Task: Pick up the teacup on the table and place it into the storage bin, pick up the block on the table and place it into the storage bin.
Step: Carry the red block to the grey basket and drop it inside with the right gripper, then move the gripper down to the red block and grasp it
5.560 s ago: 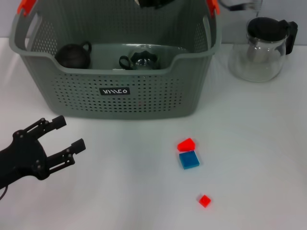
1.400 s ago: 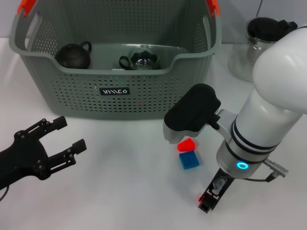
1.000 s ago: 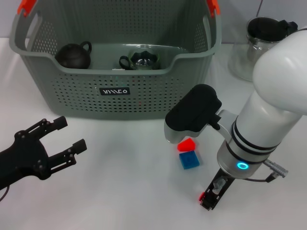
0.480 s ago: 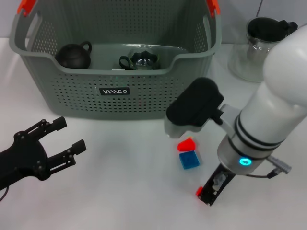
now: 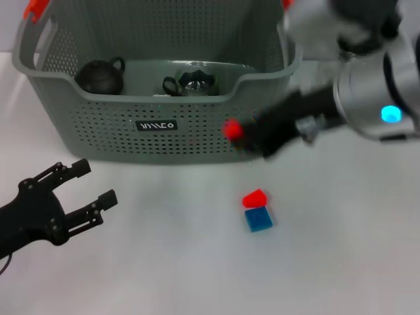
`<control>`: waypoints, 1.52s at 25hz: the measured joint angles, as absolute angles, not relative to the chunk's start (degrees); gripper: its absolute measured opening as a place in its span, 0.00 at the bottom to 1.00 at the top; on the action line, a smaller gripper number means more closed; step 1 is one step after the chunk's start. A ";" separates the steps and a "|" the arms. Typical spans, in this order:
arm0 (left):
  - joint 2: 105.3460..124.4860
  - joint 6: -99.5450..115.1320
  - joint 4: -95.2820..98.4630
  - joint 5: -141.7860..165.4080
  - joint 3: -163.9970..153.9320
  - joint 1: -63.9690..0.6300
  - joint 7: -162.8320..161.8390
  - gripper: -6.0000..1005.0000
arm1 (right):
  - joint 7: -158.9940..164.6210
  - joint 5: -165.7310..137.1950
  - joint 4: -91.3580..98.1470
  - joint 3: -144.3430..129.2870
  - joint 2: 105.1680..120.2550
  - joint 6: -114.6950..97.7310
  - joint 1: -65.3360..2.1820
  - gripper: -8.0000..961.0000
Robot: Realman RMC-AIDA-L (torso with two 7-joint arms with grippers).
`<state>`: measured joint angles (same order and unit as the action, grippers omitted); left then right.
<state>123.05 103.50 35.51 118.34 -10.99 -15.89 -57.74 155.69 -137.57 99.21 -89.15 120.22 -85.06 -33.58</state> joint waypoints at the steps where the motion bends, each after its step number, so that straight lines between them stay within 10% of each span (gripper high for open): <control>1: 123.05 103.45 35.51 118.34 -10.99 -15.91 -57.74 0.82 | 154.08 -135.82 99.19 -88.22 120.23 -82.07 -33.48 0.21; 11: 123.12 103.74 35.51 118.32 -10.89 -15.75 -57.75 0.82 | 151.87 -134.35 90.75 -86.76 120.32 -58.45 -39.46 0.21; 25: 123.21 103.89 35.40 118.30 -10.96 -15.82 -57.75 0.82 | 146.92 -137.23 40.98 -69.75 118.89 -50.90 -69.36 0.24; 33: 123.23 103.90 35.33 118.30 -10.89 -15.79 -57.74 0.82 | 144.21 -134.48 49.21 -68.95 119.95 -51.16 -65.46 0.26; 38: 123.23 104.09 35.34 118.30 -10.90 -15.76 -57.80 0.82 | 135.72 -116.17 64.63 -68.67 119.88 -53.49 -53.08 0.48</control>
<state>123.23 104.09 35.34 118.30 -10.90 -15.76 -57.80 135.73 -116.17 64.63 -68.67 119.88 -53.49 -53.08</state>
